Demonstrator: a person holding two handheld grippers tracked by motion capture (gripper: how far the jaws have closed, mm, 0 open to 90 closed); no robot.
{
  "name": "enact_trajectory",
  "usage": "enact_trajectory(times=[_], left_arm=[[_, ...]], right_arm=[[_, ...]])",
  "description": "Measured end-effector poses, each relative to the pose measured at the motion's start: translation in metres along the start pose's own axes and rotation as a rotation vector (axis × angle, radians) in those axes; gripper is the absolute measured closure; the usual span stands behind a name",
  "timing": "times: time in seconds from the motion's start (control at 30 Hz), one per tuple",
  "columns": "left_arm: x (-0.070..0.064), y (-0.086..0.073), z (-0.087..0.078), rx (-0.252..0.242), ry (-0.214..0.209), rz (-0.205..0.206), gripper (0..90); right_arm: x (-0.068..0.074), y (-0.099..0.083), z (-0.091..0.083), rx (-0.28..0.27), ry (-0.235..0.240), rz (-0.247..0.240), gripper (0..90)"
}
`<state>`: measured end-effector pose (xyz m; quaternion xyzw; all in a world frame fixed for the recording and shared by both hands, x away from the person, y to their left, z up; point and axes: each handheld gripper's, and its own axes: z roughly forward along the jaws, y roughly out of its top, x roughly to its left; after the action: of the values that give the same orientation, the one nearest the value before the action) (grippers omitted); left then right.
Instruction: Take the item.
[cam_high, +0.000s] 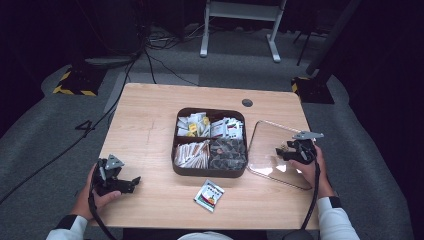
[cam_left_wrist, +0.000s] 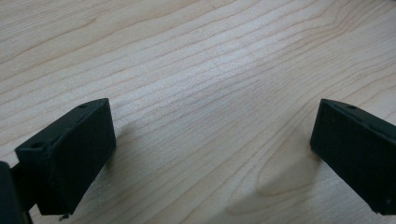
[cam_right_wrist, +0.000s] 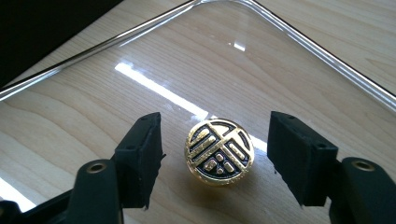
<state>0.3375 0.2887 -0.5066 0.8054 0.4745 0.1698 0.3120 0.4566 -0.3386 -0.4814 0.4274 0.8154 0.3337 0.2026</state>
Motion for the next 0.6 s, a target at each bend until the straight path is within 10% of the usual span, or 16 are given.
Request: enact_trajectory(times=[0.6], left_arm=[[0.0001, 0.0008, 0.0004, 0.004, -0.005, -0.002, 0.2]], right_arm=[[-0.0054, -0.0066, 0.0076, -0.004, 0.032, 0.008, 58.5]])
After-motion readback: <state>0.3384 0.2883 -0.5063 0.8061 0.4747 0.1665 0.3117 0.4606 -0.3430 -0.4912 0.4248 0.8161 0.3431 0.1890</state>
